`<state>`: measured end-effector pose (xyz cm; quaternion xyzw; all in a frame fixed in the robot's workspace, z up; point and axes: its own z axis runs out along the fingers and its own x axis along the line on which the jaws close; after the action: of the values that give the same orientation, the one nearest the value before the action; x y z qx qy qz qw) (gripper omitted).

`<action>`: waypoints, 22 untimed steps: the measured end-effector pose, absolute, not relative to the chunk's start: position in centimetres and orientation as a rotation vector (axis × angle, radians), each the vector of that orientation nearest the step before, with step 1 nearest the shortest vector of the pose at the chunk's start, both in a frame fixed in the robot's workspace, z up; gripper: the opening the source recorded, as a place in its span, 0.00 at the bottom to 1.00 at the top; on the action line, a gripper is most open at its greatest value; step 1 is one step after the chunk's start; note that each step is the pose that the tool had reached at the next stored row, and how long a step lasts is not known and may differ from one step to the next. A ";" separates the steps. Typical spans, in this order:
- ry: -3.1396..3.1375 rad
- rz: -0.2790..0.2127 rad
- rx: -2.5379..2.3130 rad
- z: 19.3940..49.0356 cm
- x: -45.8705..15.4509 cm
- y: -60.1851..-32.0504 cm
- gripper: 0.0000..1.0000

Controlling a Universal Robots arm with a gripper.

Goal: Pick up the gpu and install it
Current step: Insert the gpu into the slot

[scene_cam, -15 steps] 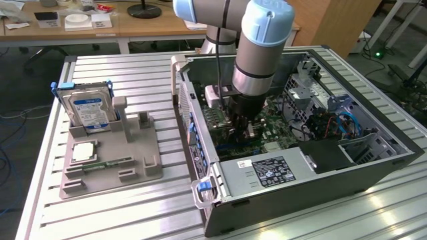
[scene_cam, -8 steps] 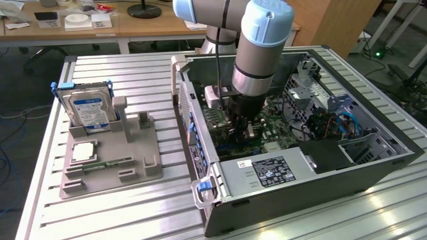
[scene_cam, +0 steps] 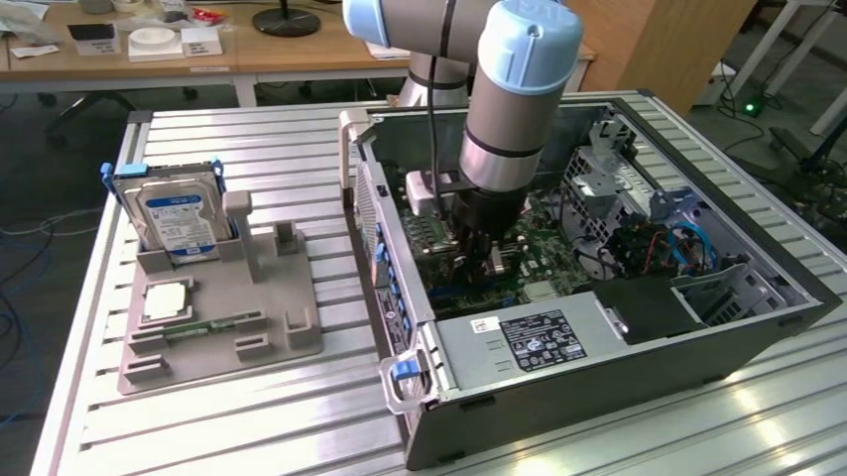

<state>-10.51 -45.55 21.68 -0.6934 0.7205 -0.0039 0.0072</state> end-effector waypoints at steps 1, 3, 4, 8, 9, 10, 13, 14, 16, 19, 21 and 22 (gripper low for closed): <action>2.253 -0.012 -2.168 21.6 -10.5 -45.5 0.28; 2.253 -0.012 -2.169 21.6 -10.5 -45.6 0.28; 2.253 -0.012 -2.169 21.6 -10.5 -45.6 0.28; 2.252 -0.013 -2.170 21.2 -10.5 -45.6 0.28; 2.252 -0.013 -2.170 21.2 -10.5 -45.6 0.28; 2.252 -0.013 -2.170 21.2 -10.5 -45.6 0.28; 2.252 -0.013 -2.170 21.1 -10.5 -45.6 0.28; 2.252 -0.013 -2.170 21.1 -10.5 -45.5 0.28; 2.252 -0.013 -2.170 21.1 -10.5 -45.5 0.28; 2.249 -0.011 -2.166 21.0 -10.5 -45.5 0.29; 2.250 -0.014 -2.168 21.3 -10.5 -45.5 0.35; 2.250 -0.015 -2.168 21.6 -10.5 -45.5 0.35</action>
<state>-10.54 -45.55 21.58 -0.6938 0.7201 -0.0049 0.0088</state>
